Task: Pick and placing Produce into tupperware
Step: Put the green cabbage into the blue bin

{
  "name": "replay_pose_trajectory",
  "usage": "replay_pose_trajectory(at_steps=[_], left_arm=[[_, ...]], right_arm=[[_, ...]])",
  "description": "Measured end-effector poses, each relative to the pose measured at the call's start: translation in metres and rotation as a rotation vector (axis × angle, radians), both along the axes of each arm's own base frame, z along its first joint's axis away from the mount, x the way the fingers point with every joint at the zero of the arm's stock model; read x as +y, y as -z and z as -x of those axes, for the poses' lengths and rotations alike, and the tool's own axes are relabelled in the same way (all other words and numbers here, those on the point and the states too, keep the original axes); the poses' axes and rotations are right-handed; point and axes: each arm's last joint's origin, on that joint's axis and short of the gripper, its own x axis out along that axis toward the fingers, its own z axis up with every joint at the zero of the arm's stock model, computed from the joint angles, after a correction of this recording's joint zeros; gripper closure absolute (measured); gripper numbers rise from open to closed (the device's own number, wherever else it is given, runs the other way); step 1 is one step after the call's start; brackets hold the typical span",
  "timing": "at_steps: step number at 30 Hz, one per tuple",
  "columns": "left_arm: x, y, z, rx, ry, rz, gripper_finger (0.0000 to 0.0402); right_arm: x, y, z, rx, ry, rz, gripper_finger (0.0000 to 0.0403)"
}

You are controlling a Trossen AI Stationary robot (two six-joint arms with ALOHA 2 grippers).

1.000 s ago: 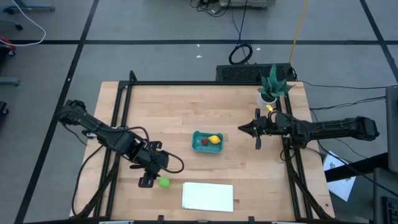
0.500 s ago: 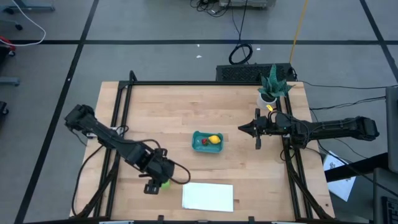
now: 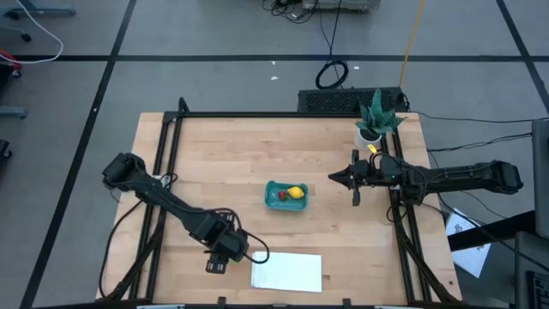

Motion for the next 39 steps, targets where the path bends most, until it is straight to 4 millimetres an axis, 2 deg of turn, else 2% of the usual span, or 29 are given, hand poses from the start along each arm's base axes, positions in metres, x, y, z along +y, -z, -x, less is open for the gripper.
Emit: replay_pose_trajectory(at_steps=[5,10,16,25,39], left_arm=[[-0.006,0.01,-0.003,0.013,0.001,-0.011,0.013],[-0.009,0.01,-0.004,-0.009,-0.039,-0.005,0.0127],[-0.012,0.012,0.0,-0.006,-0.084,-0.028,0.0095],[-0.004,0.036,0.013,0.079,-0.175,-0.075,0.0048],[-0.01,0.04,0.01,0.027,-0.147,-0.012,0.0046]], right_arm=[[0.0,0.0,0.0,-0.001,0.0,0.0,0.0403],[0.0,0.0,0.0,-0.002,0.0,0.0,0.0403],[0.0,0.0,0.0,-0.001,0.0,0.0,0.0403],[0.0,0.0,0.0,-0.005,0.0,0.0,0.0403],[0.0,0.0,0.0,-0.005,0.0,0.0,0.0403]])
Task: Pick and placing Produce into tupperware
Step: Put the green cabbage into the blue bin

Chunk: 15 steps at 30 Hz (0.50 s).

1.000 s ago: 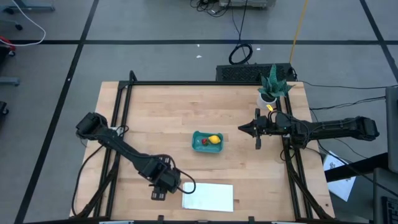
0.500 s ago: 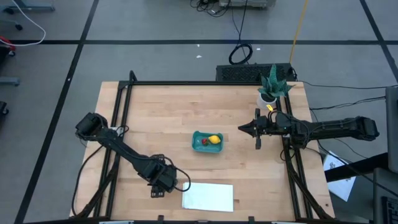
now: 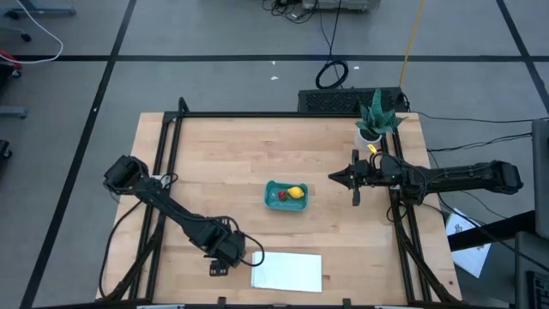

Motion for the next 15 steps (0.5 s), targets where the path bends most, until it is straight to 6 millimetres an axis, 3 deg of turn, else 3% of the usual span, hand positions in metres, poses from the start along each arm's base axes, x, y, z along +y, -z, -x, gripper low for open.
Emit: replay_pose_trajectory(at_steps=[15], left_arm=[[0.004,0.026,0.007,-0.026,0.002,0.015,0.0046]], right_arm=[[0.0,0.0,0.0,0.001,0.0,0.0,0.0403]])
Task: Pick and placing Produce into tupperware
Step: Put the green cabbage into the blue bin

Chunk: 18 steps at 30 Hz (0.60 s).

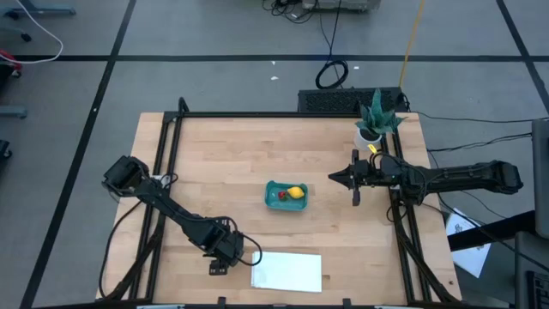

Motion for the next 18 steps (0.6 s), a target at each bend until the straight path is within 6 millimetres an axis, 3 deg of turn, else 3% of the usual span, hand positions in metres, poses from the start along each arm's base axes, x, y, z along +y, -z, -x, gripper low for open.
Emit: replay_pose_trajectory(at_steps=[14,18], left_arm=[[0.0015,0.0095,0.0023,-0.021,0.003,0.013,0.0047],[0.0017,0.0095,0.0024,-0.021,0.003,0.012,0.0066]], right_arm=[[0.0001,-0.0001,0.0,0.0,0.0,0.0,0.0403],[0.0001,-0.0001,0.0,-0.001,0.0,0.0,0.0403]])
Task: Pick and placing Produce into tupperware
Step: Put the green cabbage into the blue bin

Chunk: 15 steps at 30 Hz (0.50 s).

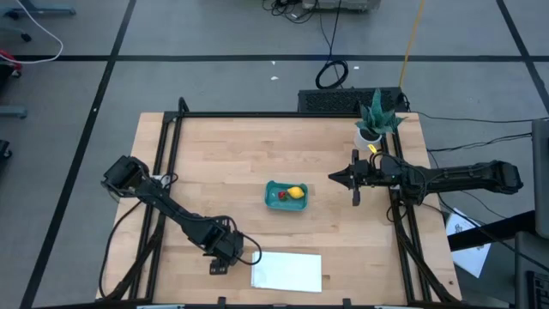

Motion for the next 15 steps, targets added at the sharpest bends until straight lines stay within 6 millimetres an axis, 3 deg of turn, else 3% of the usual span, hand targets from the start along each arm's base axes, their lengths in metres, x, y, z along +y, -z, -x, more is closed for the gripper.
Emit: replay_pose_trajectory(at_steps=[10,15], left_arm=[[0.0015,-0.0002,-0.0006,0.018,0.026,0.026,0.0161],[0.006,-0.0023,-0.0024,0.034,0.049,0.059,0.0179]], right_arm=[[0.0,0.0,0.0,0.0,0.0,0.0,0.0403],[0.0,0.0001,0.0,0.0,0.0,0.0,0.0403]])
